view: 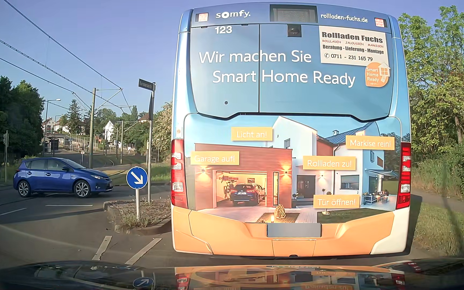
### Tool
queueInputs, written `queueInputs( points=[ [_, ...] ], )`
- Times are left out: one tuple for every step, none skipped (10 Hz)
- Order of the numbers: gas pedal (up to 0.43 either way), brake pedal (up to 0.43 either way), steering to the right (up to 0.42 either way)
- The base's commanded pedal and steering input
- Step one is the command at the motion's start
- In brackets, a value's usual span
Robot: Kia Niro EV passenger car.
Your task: Follow the waypoints while adhering to traffic rules and regulations
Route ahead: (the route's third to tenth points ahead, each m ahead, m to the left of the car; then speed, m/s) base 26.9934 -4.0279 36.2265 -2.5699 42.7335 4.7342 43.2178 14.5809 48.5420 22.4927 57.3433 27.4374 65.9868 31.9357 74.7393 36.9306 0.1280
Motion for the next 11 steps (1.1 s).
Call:
queueInputs(
  points=[
    [0.0, 0.238, 0.025],
    [0.0, 0.232, 0.026],
    [0.0, 0.232, 0.026],
    [0.0, 0.232, 0.027],
    [0.0, 0.232, 0.027],
    [0.0, 0.232, 0.027],
    [0.0, 0.232, 0.027],
    [0.0, 0.232, 0.027],
    [0.0, 0.232, 0.027],
    [0.0, 0.238, 0.027],
    [0.0, 0.232, 0.027]
  ],
)
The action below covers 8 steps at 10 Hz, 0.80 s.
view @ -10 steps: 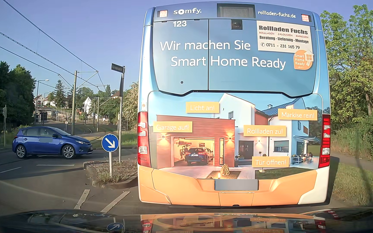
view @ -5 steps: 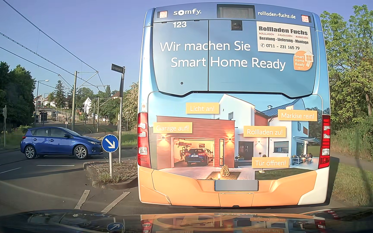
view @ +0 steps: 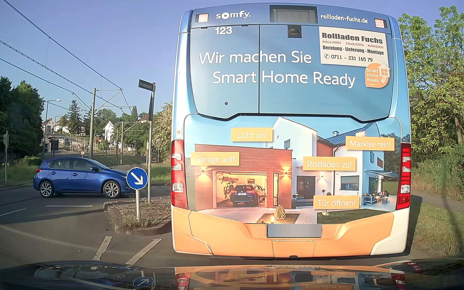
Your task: Follow the waypoints while adhering to traffic rules and regulations
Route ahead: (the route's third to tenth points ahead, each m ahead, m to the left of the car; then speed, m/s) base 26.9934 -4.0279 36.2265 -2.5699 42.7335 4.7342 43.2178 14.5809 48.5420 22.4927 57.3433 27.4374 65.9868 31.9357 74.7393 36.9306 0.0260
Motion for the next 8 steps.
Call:
queueInputs(
  points=[
    [0.0, 0.232, 0.027],
    [0.0, 0.238, 0.028],
    [0.0, 0.238, 0.027],
    [0.0, 0.232, 0.028],
    [0.0, 0.238, 0.027],
    [0.0, 0.232, 0.028],
    [0.0, 0.238, 0.028],
    [0.0, 0.232, 0.028]
  ],
)
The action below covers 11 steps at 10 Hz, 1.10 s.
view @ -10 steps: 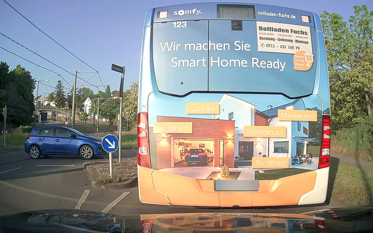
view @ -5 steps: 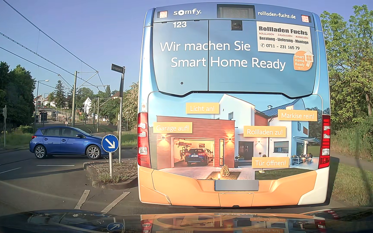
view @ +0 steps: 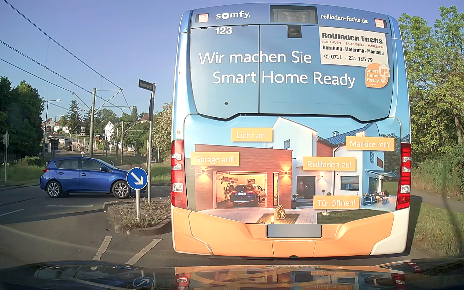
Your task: Follow the waypoints while adhering to traffic rules and regulations
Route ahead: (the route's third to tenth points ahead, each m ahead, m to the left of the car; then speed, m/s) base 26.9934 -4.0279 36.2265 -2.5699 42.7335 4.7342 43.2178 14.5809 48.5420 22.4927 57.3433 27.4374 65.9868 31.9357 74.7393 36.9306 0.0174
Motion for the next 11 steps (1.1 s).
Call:
queueInputs(
  points=[
    [0.0, 0.232, 0.028],
    [0.0, 0.232, 0.027],
    [0.0, 0.232, 0.028],
    [0.0, 0.232, 0.028],
    [0.0, 0.232, 0.028],
    [0.0, 0.232, 0.027],
    [0.0, 0.238, 0.027],
    [0.0, 0.238, 0.028],
    [0.0, 0.238, 0.028],
    [0.0, 0.238, 0.028],
    [0.0, 0.238, 0.028]
  ],
)
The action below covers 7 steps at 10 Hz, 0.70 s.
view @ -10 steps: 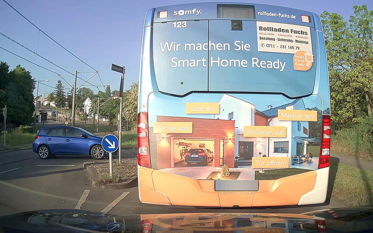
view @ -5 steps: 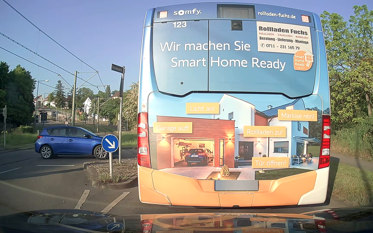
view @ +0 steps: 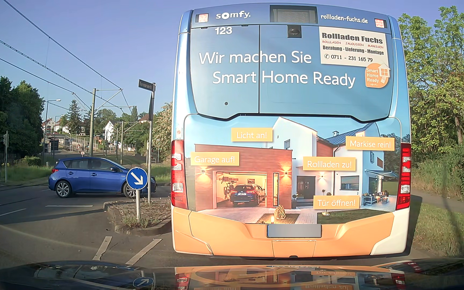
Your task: Follow the waypoints while adhering to traffic rules and regulations
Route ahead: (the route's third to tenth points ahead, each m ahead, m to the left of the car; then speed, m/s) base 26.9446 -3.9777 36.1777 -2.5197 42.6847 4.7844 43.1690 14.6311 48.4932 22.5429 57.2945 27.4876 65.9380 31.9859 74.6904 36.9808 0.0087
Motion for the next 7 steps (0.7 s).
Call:
queueInputs(
  points=[
    [0.0, 0.238, 0.028],
    [0.0, 0.238, 0.028],
    [0.0, 0.238, 0.028],
    [0.0, 0.238, 0.028],
    [0.0, 0.238, 0.028],
    [0.0, 0.238, 0.028],
    [0.0, 0.238, 0.028]
  ],
)
